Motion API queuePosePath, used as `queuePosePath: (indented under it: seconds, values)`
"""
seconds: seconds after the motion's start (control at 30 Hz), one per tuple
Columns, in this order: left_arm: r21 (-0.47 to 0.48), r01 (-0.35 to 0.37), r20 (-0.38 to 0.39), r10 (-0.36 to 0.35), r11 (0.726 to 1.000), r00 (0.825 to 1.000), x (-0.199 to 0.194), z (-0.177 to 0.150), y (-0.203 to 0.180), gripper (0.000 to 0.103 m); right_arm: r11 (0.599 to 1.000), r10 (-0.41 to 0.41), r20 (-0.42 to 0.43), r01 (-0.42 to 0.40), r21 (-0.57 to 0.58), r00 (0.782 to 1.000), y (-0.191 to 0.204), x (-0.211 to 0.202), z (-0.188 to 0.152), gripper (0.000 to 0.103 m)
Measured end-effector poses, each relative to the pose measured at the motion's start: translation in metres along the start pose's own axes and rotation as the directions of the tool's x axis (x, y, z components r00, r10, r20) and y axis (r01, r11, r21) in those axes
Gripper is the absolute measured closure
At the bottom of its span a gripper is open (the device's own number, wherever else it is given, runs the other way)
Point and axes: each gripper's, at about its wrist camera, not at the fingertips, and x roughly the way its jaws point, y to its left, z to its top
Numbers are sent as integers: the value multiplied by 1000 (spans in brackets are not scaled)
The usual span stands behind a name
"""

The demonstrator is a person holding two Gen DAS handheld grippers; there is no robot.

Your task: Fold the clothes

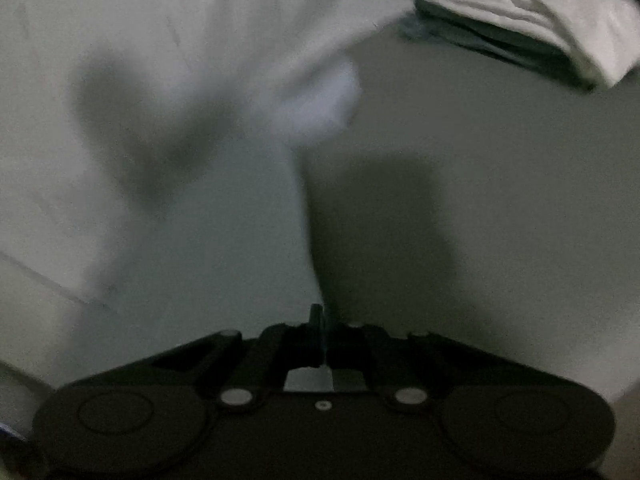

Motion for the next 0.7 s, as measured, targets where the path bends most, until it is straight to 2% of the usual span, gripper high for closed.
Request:
queuePosePath:
  seconds: [0.03, 0.1, 0.13, 0.2, 0.27, 0.33, 0.37, 0.4, 0.43, 0.47, 0.57, 0.6, 0.67, 0.7]
  values:
    - [14, -40, -28, 40, 999, 999, 5, -5, 0, 100, 1000, -25, -3, 25, -4, 1000, -2, 2, -1, 103]
    - [-12, 21, 23, -21, 1000, 1000, -11, -8, 2, 97, 997, 44, 51, -47, 58, 998, -9, -12, 2, 103]
    - [-24, 11, 36, -11, 1000, 999, -16, -9, 3, 97, 997, 49, 74, -54, 64, 996, -11, -18, 4, 103]
    - [-32, -33, 47, 35, 999, 998, -18, -12, 5, 96, 1000, 8, 53, -8, -1, 999, -10, -18, 4, 103]
    - [-31, -89, 21, 90, 996, 996, -9, -17, 10, 88, 998, -33, -4, 33, -58, 999, -9, -7, 1, 102]
    - [-56, -63, -15, 62, 996, 998, -1, -18, 13, 71, 997, -23, -50, 19, -70, 998, -6, 5, -2, 98]
    - [-68, -35, -24, 33, 997, 999, 1, -17, 15, 66, 997, -23, -64, 18, -76, 998, -4, 10, -3, 93]
    - [-67, -22, -26, 20, 998, 999, 1, -20, 16, 56, 997, -28, -66, 22, -80, 997, -2, 13, -3, 84]
    - [-63, -18, -19, 17, 998, 1000, 0, -24, 14, 51, 996, -33, -67, 27, -84, 997, 1, 17, -3, 78]
    - [-60, -14, -11, 14, 998, 1000, 0, -28, 13, 50, 996, -38, -69, 31, -88, 997, 3, 20, -3, 70]
    - [-79, -21, 14, 23, 997, 1000, -1, -35, 11, 52, 996, -32, -83, 24, -90, 996, 5, 21, -4, 70]
    - [-70, -30, 18, 31, 997, 999, -1, -36, 10, 56, 996, -28, -88, 20, -89, 996, 6, 21, -4, 70]
    - [-24, -86, 20, 86, 996, 996, -2, -40, 5, 85, 996, -21, -99, 13, -88, 995, 7, 21, -5, 69]
    - [-24, -74, 15, 74, 997, 997, -3, -41, 5, 98, 996, -18, -104, 9, -87, 994, 7, 21, -6, 69]
